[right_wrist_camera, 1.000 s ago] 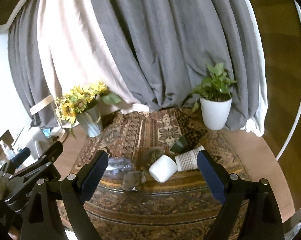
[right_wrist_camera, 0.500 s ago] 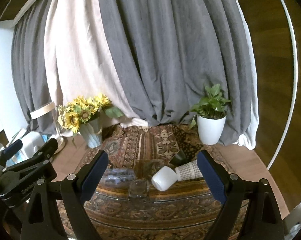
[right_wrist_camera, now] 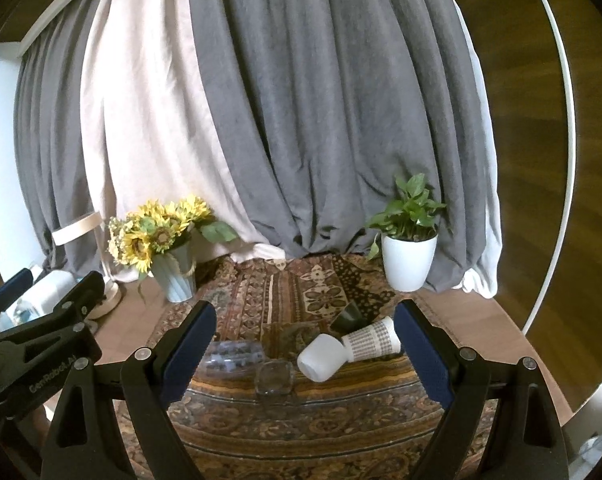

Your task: Flip cup upside down

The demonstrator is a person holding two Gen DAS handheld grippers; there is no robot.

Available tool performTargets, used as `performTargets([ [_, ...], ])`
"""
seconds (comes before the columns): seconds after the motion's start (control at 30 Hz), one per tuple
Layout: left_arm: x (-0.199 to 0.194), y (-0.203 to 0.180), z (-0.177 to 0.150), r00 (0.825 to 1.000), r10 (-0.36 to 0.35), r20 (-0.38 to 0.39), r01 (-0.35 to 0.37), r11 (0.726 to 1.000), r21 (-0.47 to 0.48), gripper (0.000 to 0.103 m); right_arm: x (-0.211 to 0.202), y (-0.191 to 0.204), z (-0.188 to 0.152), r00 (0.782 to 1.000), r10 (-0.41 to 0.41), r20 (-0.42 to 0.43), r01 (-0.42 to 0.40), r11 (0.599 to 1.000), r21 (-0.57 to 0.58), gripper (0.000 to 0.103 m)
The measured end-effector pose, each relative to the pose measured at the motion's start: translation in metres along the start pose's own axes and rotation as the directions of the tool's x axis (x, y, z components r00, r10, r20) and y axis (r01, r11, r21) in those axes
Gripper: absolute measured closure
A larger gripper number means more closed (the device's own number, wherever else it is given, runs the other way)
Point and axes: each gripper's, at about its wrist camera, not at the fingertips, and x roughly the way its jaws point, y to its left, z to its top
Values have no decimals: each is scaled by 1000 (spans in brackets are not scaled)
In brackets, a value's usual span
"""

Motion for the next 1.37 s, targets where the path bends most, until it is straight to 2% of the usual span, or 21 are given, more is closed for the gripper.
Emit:
performTargets([
  [1.37, 12, 9, 2, 1000, -13, -2, 13, 1000, 1, 0, 7, 5, 5, 1000, -6, 2, 6, 1000, -23, 12],
])
